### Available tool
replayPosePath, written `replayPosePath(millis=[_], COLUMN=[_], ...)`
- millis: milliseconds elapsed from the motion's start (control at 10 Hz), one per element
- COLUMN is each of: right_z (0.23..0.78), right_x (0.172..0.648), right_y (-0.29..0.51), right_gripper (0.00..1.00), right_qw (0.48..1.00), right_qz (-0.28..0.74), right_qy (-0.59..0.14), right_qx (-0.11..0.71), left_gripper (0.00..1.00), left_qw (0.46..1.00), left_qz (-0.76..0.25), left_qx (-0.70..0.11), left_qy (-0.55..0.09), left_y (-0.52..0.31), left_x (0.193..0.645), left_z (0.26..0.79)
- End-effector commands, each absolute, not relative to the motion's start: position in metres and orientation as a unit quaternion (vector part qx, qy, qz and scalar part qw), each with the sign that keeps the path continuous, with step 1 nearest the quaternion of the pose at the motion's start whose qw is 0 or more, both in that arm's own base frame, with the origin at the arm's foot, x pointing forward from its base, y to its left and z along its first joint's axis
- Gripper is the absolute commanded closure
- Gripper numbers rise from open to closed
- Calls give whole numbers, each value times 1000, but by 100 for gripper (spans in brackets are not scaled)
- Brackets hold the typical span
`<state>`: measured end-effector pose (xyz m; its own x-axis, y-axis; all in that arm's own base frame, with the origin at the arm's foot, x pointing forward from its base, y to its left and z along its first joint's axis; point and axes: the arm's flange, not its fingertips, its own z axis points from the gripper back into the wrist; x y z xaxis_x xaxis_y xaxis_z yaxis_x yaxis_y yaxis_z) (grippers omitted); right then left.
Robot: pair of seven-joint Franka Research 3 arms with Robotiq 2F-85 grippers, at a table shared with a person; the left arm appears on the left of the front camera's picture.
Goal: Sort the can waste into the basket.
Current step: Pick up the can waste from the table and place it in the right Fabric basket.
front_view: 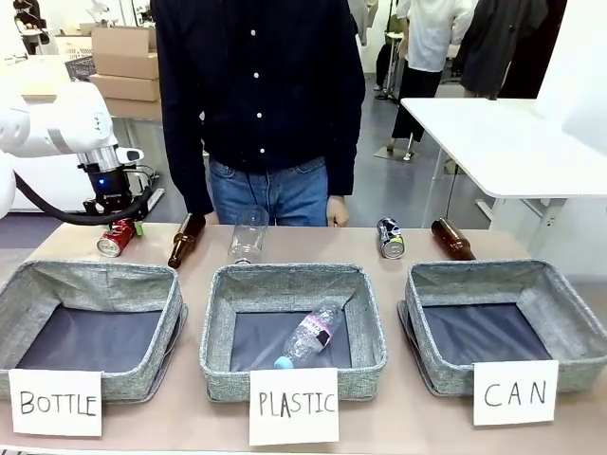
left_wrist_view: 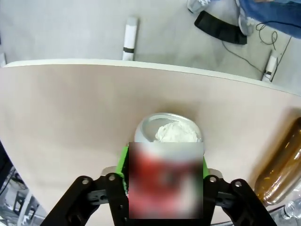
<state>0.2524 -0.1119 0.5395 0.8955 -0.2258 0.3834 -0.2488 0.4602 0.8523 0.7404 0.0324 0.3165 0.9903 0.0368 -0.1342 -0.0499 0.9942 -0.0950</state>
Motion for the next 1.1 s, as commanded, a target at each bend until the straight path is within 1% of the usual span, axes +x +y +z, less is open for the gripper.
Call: replayPosePath(millis=[0,100,200,500,600,700,800,900,1000], right_z=[541,541,541,541,541,541,541,541,541], right_x=[255,255,255,255,255,255,255,255,255], right_y=[-111,-111,-111,-111,-111,-111,-111,-111,-111], right_gripper=[0,0,0,0,0,0,0,0,0], right_qw=[817,817,817,817,817,817,817,817,817], right_qz=[17,17,17,17,17,17,17,17,17], right_qy=[-240,-240,-240,-240,-240,-240,-240,-240,-240], right_qx=[524,524,524,524,524,524,524,524,524], left_gripper=[100,86,97,97,97,97,97,97,97], left_qw=[997,997,997,997,995,984,962,919,887], left_qz=[12,11,9,15,5,-64,-142,-259,-346], left_qx=[-50,-51,-53,-66,-90,-164,-223,-282,-295], left_qy=[65,61,57,43,35,-3,-71,-93,-75], left_y=[33,32,32,31,32,32,35,31,19], left_x=[744,743,743,739,727,690,635,570,527], left_z=[319,320,321,333,352,400,457,502,515])
